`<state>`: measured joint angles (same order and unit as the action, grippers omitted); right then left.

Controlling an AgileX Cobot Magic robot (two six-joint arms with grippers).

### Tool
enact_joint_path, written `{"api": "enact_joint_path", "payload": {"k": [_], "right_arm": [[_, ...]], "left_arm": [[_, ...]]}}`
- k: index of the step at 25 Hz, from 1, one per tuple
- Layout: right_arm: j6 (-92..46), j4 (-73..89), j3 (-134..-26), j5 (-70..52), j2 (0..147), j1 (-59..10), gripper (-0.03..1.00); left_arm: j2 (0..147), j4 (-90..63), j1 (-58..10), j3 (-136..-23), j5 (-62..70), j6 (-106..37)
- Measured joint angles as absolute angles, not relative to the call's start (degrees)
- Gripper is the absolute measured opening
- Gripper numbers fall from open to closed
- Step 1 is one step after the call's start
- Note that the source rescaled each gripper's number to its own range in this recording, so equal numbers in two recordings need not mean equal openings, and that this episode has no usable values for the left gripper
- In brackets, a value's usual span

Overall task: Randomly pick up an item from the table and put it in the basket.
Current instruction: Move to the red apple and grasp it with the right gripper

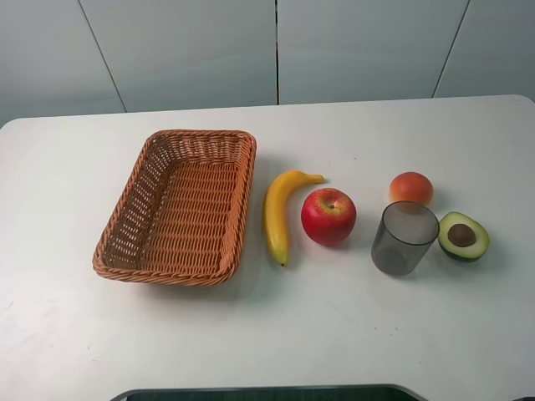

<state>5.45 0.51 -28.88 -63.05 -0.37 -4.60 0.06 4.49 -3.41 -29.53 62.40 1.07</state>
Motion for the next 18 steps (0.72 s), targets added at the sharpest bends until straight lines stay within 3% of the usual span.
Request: {"api": "enact_joint_path", "payload": {"k": [18], "right_arm": [[5.45,0.51,-28.88,-62.95,-0.37,-4.60,1.00]], "left_arm": [[0.06,4.49,-3.41,-29.53,62.40,1.20]]}}
